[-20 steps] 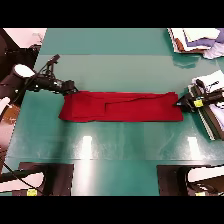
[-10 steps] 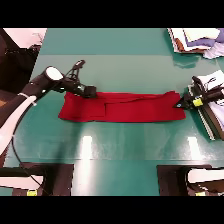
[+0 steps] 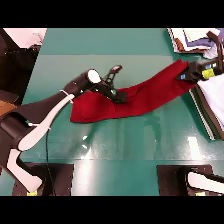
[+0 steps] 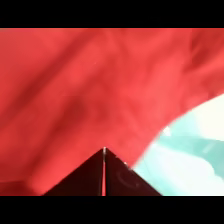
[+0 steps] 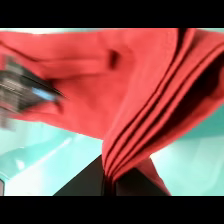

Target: Fold the shirts.

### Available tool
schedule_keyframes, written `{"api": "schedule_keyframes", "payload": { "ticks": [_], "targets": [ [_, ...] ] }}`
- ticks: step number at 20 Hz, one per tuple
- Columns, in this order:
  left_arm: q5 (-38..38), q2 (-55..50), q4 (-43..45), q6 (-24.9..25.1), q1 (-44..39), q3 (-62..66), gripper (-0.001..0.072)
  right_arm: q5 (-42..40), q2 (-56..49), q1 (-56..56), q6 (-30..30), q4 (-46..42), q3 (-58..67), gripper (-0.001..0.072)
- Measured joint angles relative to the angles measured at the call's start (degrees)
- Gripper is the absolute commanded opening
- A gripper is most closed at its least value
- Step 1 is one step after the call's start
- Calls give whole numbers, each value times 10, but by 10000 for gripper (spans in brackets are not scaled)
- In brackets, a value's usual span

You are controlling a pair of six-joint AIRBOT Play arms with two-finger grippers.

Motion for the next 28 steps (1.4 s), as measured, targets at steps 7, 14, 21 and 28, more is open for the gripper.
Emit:
{"api": "schedule_keyframes", "payload": {
  "ticks": [7,14,21,28],
  "targets": [
    [41,-36,-4,-10,-61,17,29,-15,8,100,46,0,94,20],
    [19,-30,0,-10,-38,19,28,-32,9,146,37,0,109,20],
    [-37,85,81,-10,91,20,29,-78,-28,228,12,16,111,20],
    [-93,228,178,-7,279,20,29,-198,-159,370,-75,153,111,23]
  ]
}}
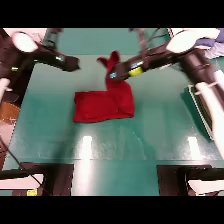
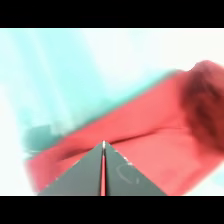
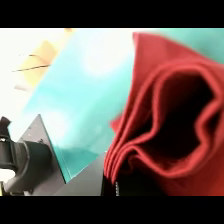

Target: Fold the shirts.

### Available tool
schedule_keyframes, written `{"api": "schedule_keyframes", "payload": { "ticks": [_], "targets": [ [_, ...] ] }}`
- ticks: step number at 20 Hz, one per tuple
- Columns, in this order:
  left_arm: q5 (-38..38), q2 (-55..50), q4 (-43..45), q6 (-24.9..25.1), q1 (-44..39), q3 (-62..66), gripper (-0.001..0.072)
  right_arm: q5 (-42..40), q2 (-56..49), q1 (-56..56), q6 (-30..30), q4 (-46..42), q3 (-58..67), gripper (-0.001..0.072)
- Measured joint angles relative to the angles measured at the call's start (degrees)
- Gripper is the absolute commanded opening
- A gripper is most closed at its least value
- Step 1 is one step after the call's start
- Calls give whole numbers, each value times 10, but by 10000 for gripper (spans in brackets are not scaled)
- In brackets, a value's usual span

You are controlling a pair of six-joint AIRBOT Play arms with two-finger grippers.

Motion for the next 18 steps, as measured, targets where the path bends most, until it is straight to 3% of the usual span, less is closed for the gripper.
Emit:
{"api": "schedule_keyframes", "payload": {
  "ticks": [2,4,5,6,7,8,9,13,18],
  "targets": [
    [-13,25,12,0,43,0,29,-30,-45,39,-14,17,4,59],
    [-25,41,18,1,75,1,29,-50,-90,70,-27,28,26,579],
    [-31,45,22,1,86,1,29,-60,-111,83,-33,33,41,672],
    [-35,48,24,1,95,1,29,-67,-132,95,-37,34,61,670],
    [-38,51,25,1,101,1,29,-71,-150,102,-39,36,80,629],
    [-40,53,25,2,105,1,29,-70,-165,106,-41,37,102,524],
    [-44,54,25,1,108,1,29,-62,-176,106,-43,38,122,510],
    [-60,56,27,1,114,1,29,26,-179,67,-44,37,146,510],
    [-90,56,27,1,116,-3,29,105,-104,-41,-40,18,14,508]
  ]
}}
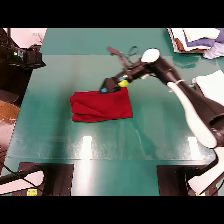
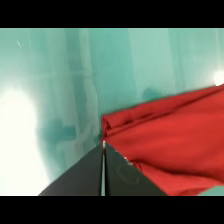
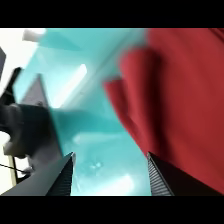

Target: Fold the shirts.

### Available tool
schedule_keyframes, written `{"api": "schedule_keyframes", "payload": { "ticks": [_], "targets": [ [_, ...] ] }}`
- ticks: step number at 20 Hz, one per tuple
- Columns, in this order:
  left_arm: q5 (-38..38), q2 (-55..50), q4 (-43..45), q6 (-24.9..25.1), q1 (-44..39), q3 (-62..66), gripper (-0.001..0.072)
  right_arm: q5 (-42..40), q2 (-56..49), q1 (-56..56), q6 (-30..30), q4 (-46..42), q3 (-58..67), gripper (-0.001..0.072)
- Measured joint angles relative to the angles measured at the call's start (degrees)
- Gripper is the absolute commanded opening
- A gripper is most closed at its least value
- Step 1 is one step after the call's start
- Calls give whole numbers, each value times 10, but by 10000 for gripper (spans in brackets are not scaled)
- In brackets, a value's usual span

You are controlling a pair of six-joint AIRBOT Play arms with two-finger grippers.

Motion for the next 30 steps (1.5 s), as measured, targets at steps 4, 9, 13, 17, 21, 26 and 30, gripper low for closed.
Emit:
{"api": "schedule_keyframes", "payload": {
  "ticks": [4,9,13,17,21,26,30],
  "targets": [
    [-11,-2,-16,0,0,-19,29,-21,71,-100,31,-71,-149,513],
    [-2,-2,-42,0,-1,-46,29,-64,88,-177,44,-98,-268,654],
    [6,-2,-53,8,-10,-54,29,-82,43,-170,28,-52,-279,654],
    [14,-2,-62,12,-18,-56,29,-86,-25,-121,13,14,-227,592],
    [16,-2,-67,14,-20,-57,29,-96,-83,-68,-3,48,-156,158],
    [10,-2,-70,14,-25,-57,29,-78,-106,-42,-21,67,-78,21],
    [8,-2,-73,15,-60,-57,29,-48,-83,-88,4,47,-13,21]
  ]
}}
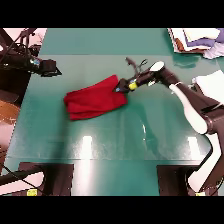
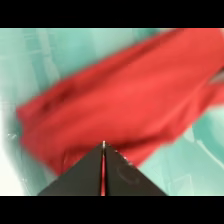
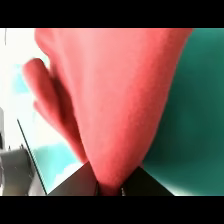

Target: Fold the shirts.

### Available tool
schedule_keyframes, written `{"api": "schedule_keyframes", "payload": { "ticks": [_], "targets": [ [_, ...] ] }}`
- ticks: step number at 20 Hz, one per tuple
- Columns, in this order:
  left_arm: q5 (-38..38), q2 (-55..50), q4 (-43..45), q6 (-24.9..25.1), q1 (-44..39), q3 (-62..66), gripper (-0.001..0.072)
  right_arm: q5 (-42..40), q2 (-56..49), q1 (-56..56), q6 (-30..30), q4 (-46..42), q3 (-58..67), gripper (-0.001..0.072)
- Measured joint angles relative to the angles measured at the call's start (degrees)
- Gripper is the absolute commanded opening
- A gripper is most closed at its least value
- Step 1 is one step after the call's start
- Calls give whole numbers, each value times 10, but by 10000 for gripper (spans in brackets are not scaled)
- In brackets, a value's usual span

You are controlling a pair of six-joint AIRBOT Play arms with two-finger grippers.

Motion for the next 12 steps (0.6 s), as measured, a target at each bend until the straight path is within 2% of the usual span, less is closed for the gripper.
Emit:
{"api": "schedule_keyframes", "payload": {
  "ticks": [6,12],
  "targets": [
    [32,0,-2,0,-82,0,29,18,106,-163,55,-118,60,21],
    [71,0,-2,0,-142,0,29,2,170,-363,65,-179,80,20]
  ]
}}
